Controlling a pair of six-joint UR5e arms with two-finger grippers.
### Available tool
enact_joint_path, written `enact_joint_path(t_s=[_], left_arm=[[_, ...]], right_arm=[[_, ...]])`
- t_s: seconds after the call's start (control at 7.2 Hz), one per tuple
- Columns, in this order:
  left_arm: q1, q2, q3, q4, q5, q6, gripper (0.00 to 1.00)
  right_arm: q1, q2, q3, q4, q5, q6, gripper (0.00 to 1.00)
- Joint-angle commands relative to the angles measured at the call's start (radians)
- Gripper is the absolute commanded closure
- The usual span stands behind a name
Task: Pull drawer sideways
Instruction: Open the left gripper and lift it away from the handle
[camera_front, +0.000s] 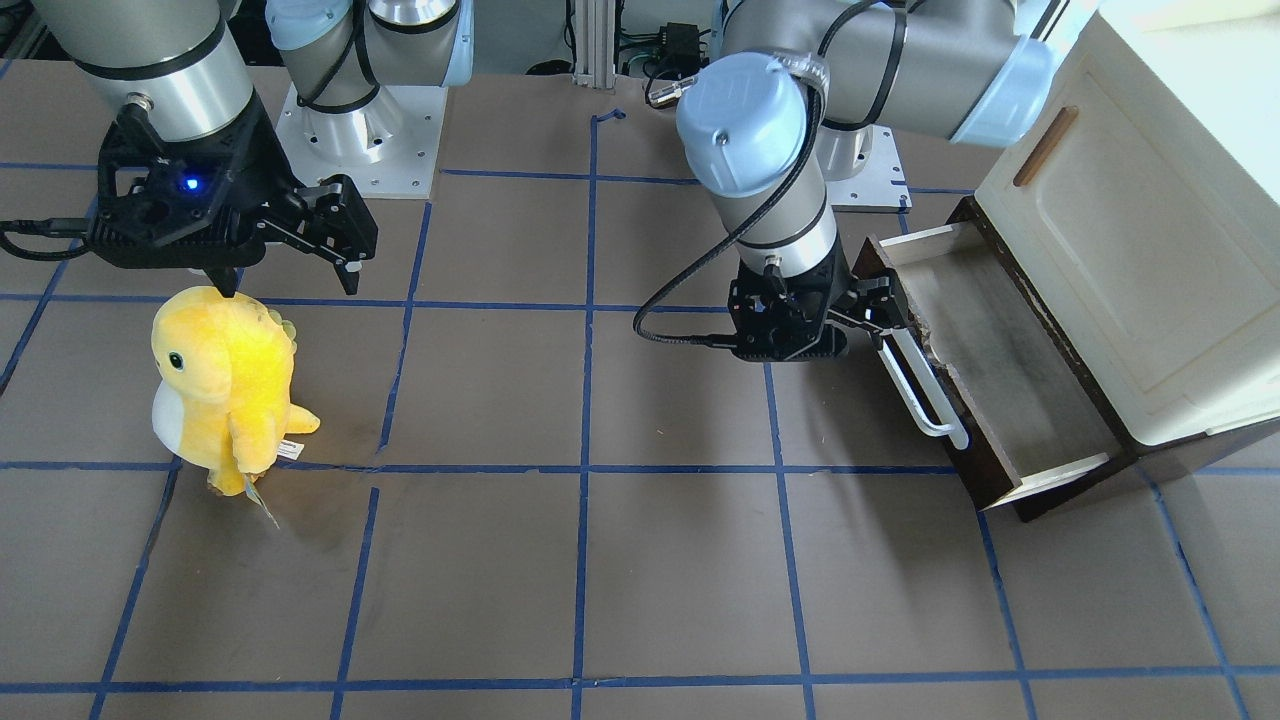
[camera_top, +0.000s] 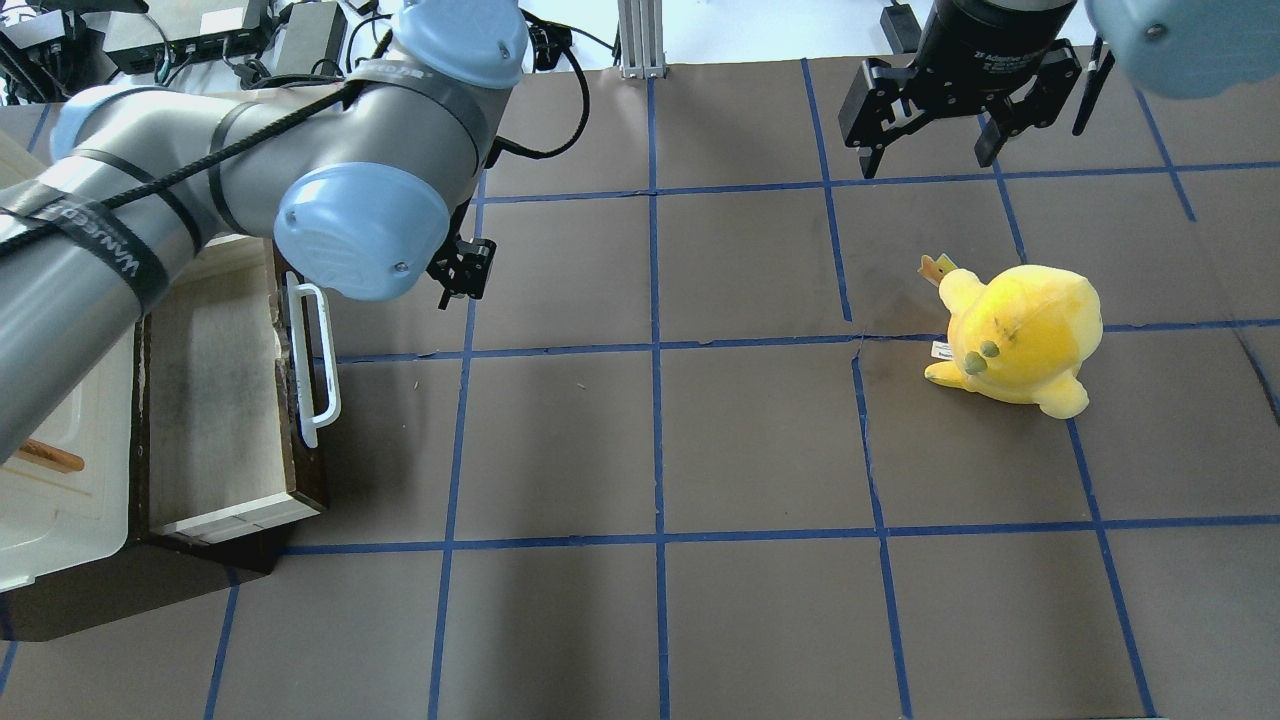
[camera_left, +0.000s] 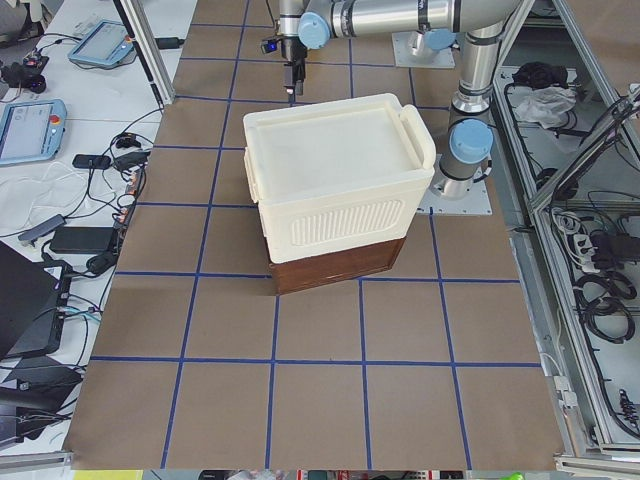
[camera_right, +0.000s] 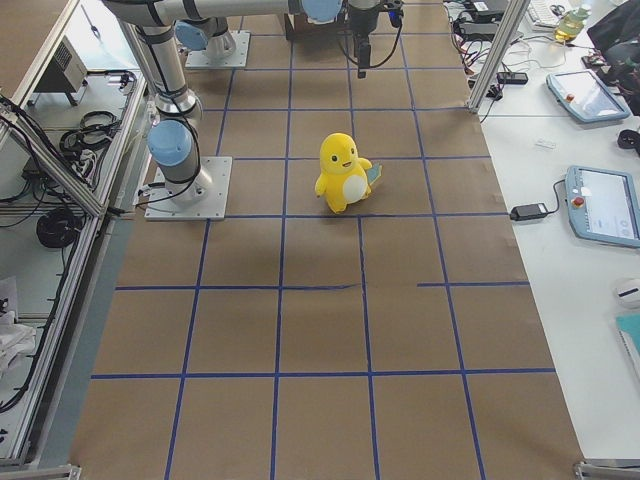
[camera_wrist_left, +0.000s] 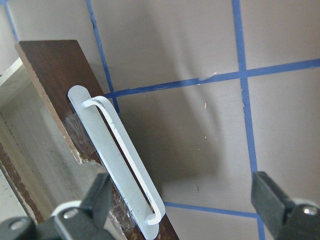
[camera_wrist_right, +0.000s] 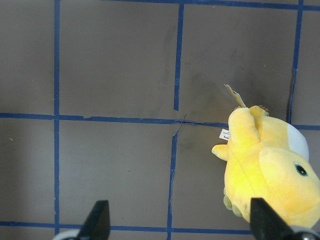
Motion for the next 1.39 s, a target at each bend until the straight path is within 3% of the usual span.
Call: enact_joint_path(t_s=[0.0, 0.28, 0.56, 0.69, 1.25], left_arm=[[0.065, 0.109, 0.003, -0.005, -0.210, 0.071, 0.00], [0.119, 0.179, 0.003, -0.007, -0.308, 0.151, 0.00], [0.202, 0.234, 0.008, -0.042, -0.350, 0.163, 0.00], [0.255, 0.248, 0.018, -0.045, -0.437, 0.163, 0.00], [0.279, 0.276, 0.014, -0.090, -0.454, 0.151, 0.00]], right_arm=[[0.000, 0.000, 0.000, 0.000, 0.000, 0.000, 0.00], [0.000, 0.000, 0.000, 0.000, 0.000, 0.000, 0.00], [0.000, 0.000, 0.000, 0.000, 0.000, 0.000, 0.00], [0.000, 0.000, 0.000, 0.000, 0.000, 0.000, 0.00], [0.000, 0.000, 0.000, 0.000, 0.000, 0.000, 0.00]])
